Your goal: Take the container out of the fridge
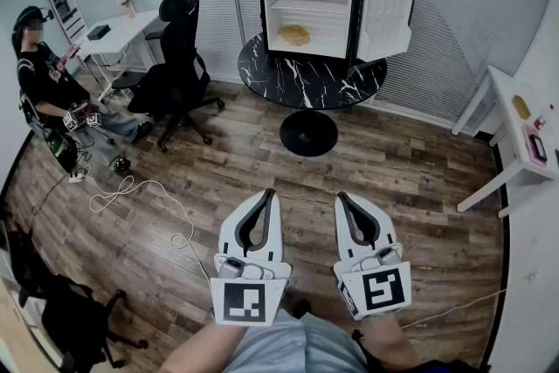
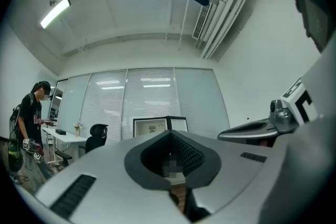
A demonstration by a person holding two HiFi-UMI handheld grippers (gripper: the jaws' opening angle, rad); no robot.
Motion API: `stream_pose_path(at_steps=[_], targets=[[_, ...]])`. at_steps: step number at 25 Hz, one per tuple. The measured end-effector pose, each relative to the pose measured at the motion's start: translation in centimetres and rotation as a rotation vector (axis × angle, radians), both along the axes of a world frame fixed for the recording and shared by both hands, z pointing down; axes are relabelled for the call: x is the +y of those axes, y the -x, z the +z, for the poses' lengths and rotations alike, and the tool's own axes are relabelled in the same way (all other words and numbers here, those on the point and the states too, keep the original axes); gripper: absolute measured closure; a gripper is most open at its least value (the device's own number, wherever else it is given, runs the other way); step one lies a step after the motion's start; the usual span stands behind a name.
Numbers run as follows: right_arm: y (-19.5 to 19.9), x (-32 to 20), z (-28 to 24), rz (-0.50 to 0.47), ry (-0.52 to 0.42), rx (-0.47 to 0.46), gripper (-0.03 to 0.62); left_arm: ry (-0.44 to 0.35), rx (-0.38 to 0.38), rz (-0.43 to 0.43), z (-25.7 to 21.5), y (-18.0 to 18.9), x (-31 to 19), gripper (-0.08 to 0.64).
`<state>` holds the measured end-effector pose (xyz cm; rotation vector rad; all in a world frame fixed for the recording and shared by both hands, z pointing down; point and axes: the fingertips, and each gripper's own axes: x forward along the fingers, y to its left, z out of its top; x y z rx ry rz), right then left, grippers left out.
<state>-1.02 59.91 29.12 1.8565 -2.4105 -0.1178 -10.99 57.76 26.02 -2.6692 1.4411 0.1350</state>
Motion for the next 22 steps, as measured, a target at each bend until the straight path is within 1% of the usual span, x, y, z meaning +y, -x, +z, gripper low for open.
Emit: stream_pose_path(at_steps=[6,9,12,16,22], targets=[[-0.6,-0.6,0.4,0.004,0.011,0.000,0.581,0.000,-0.009,-0.004,0.4,-0.2,-0.6,0.546],[-0.4,-1.2,0.7,0.002,0.020,0.001,0.581,0.020,-0.008,-0.013,0.9,0.2,-1.2,0.546],[-0.1,-2.4,1.0,-0.014,0.019,-0.026,0.580,0.025,-0.001,-0.023,1.3,0.9,-2.5,0.546],[0.2,-5.4,2.2,0.005,0.042,-0.032,0.578,0.038,0.002,-0.033,2.3,2.3,-5.5,0.546],[0.7,-12.6,3.0,0.050,0.070,-0.016,0.578,0.049,0.009,-0.017,2.8,3.9,-12.9,0.546]])
